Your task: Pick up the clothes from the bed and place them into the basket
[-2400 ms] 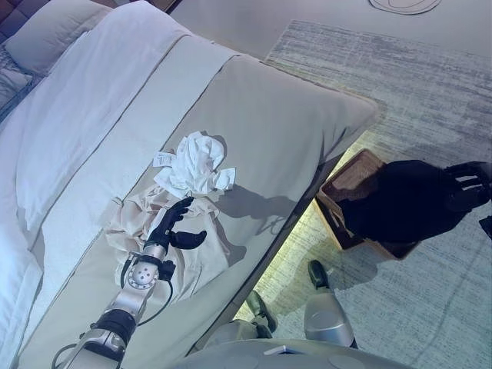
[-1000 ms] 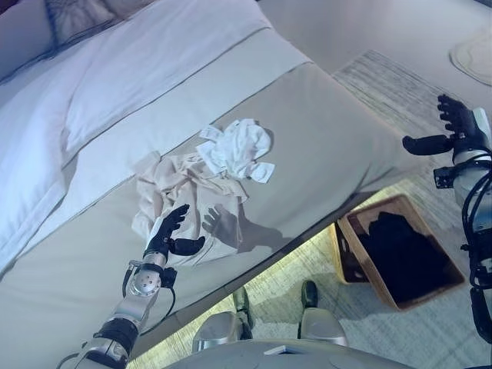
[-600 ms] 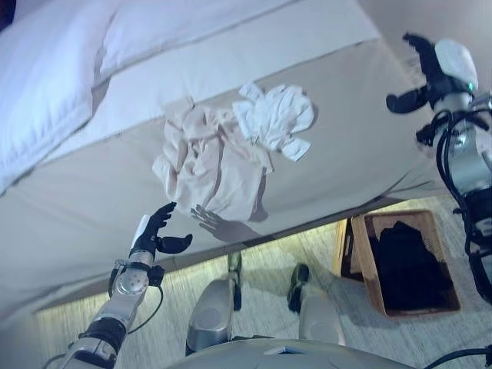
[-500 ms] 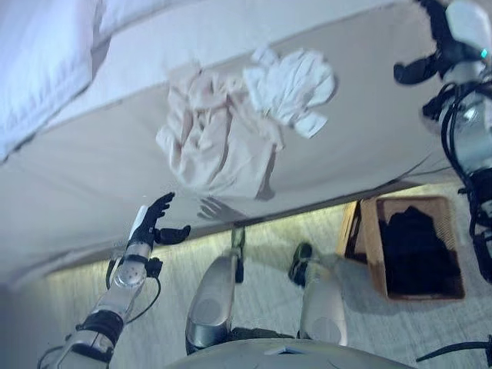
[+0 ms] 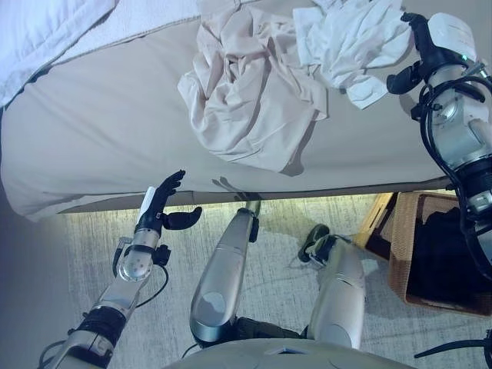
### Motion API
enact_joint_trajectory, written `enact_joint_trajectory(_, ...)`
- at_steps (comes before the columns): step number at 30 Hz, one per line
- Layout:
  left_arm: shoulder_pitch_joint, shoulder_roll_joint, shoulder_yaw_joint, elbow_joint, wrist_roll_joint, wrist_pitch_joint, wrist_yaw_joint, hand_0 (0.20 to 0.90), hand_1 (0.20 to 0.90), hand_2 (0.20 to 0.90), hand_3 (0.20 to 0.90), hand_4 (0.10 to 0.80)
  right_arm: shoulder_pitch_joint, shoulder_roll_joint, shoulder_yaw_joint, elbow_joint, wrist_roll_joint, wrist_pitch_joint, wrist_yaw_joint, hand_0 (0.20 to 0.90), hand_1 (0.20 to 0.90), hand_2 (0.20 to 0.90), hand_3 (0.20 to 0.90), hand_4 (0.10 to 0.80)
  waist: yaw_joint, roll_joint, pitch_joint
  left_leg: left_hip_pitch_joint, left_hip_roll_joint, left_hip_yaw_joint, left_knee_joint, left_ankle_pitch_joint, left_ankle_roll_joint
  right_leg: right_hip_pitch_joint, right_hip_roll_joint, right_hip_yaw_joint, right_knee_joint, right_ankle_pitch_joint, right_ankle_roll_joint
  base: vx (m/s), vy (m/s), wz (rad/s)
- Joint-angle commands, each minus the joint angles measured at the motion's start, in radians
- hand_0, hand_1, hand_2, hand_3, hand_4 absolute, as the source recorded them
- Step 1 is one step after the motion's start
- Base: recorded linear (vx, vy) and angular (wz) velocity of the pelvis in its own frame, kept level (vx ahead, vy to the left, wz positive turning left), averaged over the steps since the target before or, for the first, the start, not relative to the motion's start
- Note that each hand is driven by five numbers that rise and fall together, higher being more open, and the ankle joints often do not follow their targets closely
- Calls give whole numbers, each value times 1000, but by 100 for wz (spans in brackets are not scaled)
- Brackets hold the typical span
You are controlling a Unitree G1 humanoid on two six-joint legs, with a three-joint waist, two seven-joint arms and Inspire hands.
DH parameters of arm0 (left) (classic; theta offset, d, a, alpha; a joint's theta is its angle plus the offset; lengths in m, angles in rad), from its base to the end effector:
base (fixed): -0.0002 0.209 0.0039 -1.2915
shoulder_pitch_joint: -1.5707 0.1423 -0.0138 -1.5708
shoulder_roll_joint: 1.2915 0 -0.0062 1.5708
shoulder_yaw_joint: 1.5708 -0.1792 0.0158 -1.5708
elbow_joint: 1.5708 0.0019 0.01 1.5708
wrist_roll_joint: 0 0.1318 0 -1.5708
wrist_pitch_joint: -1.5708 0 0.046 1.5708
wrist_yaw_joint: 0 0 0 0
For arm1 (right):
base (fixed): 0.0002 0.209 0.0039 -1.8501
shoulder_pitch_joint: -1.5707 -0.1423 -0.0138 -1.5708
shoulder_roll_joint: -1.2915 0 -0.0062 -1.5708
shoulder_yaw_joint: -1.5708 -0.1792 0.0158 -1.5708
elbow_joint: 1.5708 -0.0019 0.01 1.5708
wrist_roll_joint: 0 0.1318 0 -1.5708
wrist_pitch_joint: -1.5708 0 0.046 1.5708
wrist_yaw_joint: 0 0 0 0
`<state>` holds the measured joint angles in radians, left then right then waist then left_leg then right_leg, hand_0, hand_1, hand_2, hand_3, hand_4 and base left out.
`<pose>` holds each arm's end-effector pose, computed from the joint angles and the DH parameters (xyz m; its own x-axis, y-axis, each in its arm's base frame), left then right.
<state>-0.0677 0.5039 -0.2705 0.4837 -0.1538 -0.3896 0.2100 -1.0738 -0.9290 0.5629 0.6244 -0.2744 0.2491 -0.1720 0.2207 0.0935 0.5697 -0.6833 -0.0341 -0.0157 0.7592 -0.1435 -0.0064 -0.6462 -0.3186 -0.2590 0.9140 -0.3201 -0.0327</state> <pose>0.1902 0.2285 0.0069 0.9982 0.0391 -0.0451 -0.0190 0.9246 0.3805 0.3221 -0.2667 0.2559 0.9091 -0.2114 0.3590 0.3943 0.1588 -0.9051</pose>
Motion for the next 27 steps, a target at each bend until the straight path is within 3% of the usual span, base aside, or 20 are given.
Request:
enact_joint_trajectory(1, 56, 63, 39, -122, -47, -84, 53, 900, 900, 900, 900, 800, -151, -42, 26, -6, 5, -2, -35, 900, 900, 900, 900, 800, 16, 16, -50, -5, -43, 32, 42, -100, 41, 28, 94, -67, 48, -35, -46, 0, 0, 0)
enact_joint_trajectory(13, 92, 113, 48, -275, -73, -93, 93, 900, 900, 900, 900, 800, -339, -52, 101, 126, 107, -2, -137, 900, 900, 900, 900, 800, 75, 67, -50, -199, -62, 32, 152, -109, 65, -168, 66, -74, 165, -53, -43, -10, -1, 5)
enact_joint_trajectory(26, 104, 135, 71, -398, -89, -99, 113, 900, 900, 900, 900, 800, -465, -37, 204, 189, 138, 59, -69, 900, 900, 900, 900, 800, 104, 82, -50, -376, -55, 36, 248, -104, 68, -332, 58, -64, 258, -64, -39, -23, -6, 7)
enact_joint_trajectory(27, 105, 136, 74, -401, -89, -103, 115, 900, 900, 900, 900, 800, -472, -36, 213, 207, 147, 54, -70, 865, 865, 865, 859, 759, 107, 84, -50, -383, -55, 35, 250, -103, 68, -338, 58, -65, 260, -64, -39, 0, 0, 0)
